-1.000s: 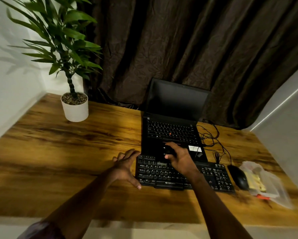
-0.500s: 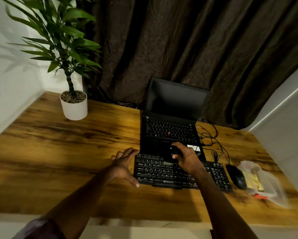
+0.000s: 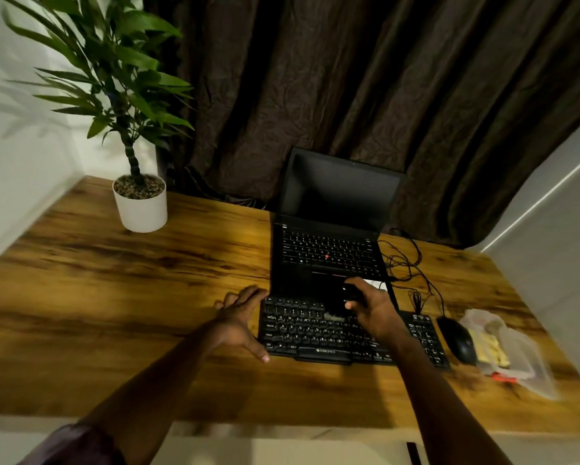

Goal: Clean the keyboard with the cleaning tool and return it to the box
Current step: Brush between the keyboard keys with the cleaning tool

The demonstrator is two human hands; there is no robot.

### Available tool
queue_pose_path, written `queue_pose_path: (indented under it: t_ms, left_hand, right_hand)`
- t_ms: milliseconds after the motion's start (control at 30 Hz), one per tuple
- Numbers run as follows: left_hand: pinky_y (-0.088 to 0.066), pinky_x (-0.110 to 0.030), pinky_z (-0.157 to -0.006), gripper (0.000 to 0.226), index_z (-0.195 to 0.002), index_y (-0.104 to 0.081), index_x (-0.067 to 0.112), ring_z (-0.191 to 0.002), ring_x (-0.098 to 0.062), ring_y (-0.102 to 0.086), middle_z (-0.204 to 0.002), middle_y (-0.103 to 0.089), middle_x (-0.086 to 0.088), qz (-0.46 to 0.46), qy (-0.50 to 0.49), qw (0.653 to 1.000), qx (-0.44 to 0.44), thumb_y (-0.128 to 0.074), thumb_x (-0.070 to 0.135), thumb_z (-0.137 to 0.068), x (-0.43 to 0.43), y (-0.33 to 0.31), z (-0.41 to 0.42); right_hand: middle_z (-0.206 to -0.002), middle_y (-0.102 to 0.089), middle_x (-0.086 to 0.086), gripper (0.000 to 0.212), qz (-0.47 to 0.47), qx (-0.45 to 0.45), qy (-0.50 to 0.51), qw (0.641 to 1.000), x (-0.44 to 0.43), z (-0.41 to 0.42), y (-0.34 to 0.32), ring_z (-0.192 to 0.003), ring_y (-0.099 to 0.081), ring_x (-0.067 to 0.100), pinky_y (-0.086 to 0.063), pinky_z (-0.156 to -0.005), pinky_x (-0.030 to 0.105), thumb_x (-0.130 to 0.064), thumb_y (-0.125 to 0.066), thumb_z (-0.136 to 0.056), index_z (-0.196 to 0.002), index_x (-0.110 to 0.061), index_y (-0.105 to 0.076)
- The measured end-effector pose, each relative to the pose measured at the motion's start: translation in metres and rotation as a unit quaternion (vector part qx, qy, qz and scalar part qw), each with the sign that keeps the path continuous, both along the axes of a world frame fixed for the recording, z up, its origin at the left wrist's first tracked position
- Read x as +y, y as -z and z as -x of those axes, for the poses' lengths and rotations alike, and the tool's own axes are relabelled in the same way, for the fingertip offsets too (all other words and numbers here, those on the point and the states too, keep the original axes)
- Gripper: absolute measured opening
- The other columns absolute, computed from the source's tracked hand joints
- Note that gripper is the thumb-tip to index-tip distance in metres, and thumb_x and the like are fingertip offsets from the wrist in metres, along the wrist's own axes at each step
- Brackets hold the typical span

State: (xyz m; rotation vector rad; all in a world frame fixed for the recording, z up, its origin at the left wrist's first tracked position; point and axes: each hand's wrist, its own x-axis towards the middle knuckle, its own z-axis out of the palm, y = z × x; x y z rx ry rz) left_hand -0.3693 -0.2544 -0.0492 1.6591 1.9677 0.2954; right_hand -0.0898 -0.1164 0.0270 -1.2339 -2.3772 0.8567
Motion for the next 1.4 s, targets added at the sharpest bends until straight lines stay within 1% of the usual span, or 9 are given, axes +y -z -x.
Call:
queue_pose_path:
  t_ms: [67,200,300,500,667,867,1100,1267,1400]
  left_hand:
    - [-0.018,-0.041,-0.107,0.146,-0.155,-0.001,0.045,-0.145,-0.024,-0.01,-0.163,0.011,0.02,0.001,-0.001,1.0,-0.001,-0.088,0.066,-0.041,0.0,0.0,0.0]
    - [-0.018,-0.041,-0.106,0.146,-0.155,-0.001,0.047,-0.145,-0.023,-0.009,-0.162,0.012,0.021,0.001,-0.003,1.0,-0.013,-0.089,0.065,-0.04,-0.001,0.001,0.001]
    - [-0.018,-0.041,-0.106,0.147,-0.154,0.0,0.048,-0.145,-0.024,-0.009,-0.163,0.012,0.021,0.001,-0.004,1.0,-0.011,-0.088,0.067,-0.038,-0.001,0.002,0.0]
    - [-0.019,-0.042,-0.107,0.147,-0.154,-0.001,0.048,-0.145,-0.023,-0.01,-0.163,0.012,0.021,0.002,-0.002,1.0,-0.008,-0.088,0.067,-0.037,0.0,0.0,0.001]
    - [-0.017,-0.044,-0.108,0.146,-0.154,-0.001,0.048,-0.146,-0.024,-0.008,-0.163,0.012,0.021,0.003,-0.002,1.0,-0.01,-0.089,0.066,-0.039,0.001,0.001,0.001]
    - [-0.016,-0.046,-0.112,0.147,-0.154,-0.002,0.049,-0.147,-0.025,-0.007,-0.163,0.011,0.02,0.006,0.0,0.999,-0.033,-0.089,0.066,-0.037,0.0,0.004,0.002]
    - [-0.018,-0.053,-0.119,0.156,-0.154,-0.003,0.049,-0.15,-0.032,-0.002,-0.163,0.01,0.021,0.02,-0.006,0.998,-0.059,-0.087,0.071,-0.025,0.002,0.008,0.006]
    - [-0.006,-0.054,-0.119,0.158,-0.156,-0.004,0.044,-0.152,-0.025,0.003,-0.164,0.011,0.016,0.016,-0.001,0.997,-0.082,-0.078,0.079,-0.02,0.002,0.005,0.007]
    - [-0.004,-0.056,-0.12,0.151,-0.155,-0.005,0.044,-0.153,-0.02,0.003,-0.162,0.01,0.019,0.013,0.001,0.996,-0.083,-0.092,0.064,-0.034,0.001,0.003,0.006]
  right_hand:
    - [-0.11,-0.063,-0.001,0.047,-0.002,-0.007,0.005,1.0,0.002,-0.002,0.0,-0.096,-0.063,0.011,-0.06,-0.069,0.025,0.0,-0.06,-0.09,-0.126,-0.03,-0.055]
    - [-0.111,-0.061,-0.003,0.049,0.004,0.01,-0.012,1.0,-0.005,0.017,0.003,-0.098,-0.06,0.005,-0.054,-0.067,0.011,0.003,-0.061,-0.089,-0.126,-0.029,-0.056]
    - [-0.107,-0.06,-0.011,0.044,0.014,0.051,-0.02,0.998,-0.012,0.029,0.004,-0.096,-0.061,0.003,-0.052,-0.069,0.009,0.004,-0.062,-0.089,-0.124,-0.023,-0.057]
    - [-0.112,-0.063,-0.004,0.045,0.014,0.044,0.0,0.999,-0.004,0.005,0.002,-0.102,-0.061,0.006,-0.053,-0.071,0.012,0.003,-0.062,-0.089,-0.121,-0.028,-0.057]
    - [-0.108,-0.065,-0.001,0.042,-0.01,0.023,0.012,1.0,0.006,-0.016,0.001,-0.099,-0.064,0.012,-0.059,-0.076,0.026,0.0,-0.062,-0.09,-0.122,-0.028,-0.057]
    - [-0.11,-0.061,-0.008,0.048,0.011,0.051,-0.014,0.999,-0.005,0.014,0.006,-0.101,-0.06,0.002,-0.053,-0.077,0.011,0.005,-0.062,-0.088,-0.123,-0.027,-0.056]
    - [-0.112,-0.063,-0.005,0.051,0.031,0.048,0.009,0.998,0.012,-0.016,0.006,-0.101,-0.064,0.011,-0.059,-0.078,0.026,0.004,-0.062,-0.089,-0.121,-0.034,-0.056]
    - [-0.108,-0.064,0.0,0.058,0.005,0.037,0.019,0.999,0.025,-0.047,0.005,-0.098,-0.065,0.015,-0.061,-0.076,0.031,0.0,-0.065,-0.089,-0.113,-0.051,-0.052]
    - [-0.115,-0.062,0.0,0.048,0.028,0.039,0.0,0.999,0.022,-0.033,0.007,-0.104,-0.062,0.014,-0.06,-0.084,0.035,-0.005,-0.065,-0.09,-0.121,-0.04,-0.054]
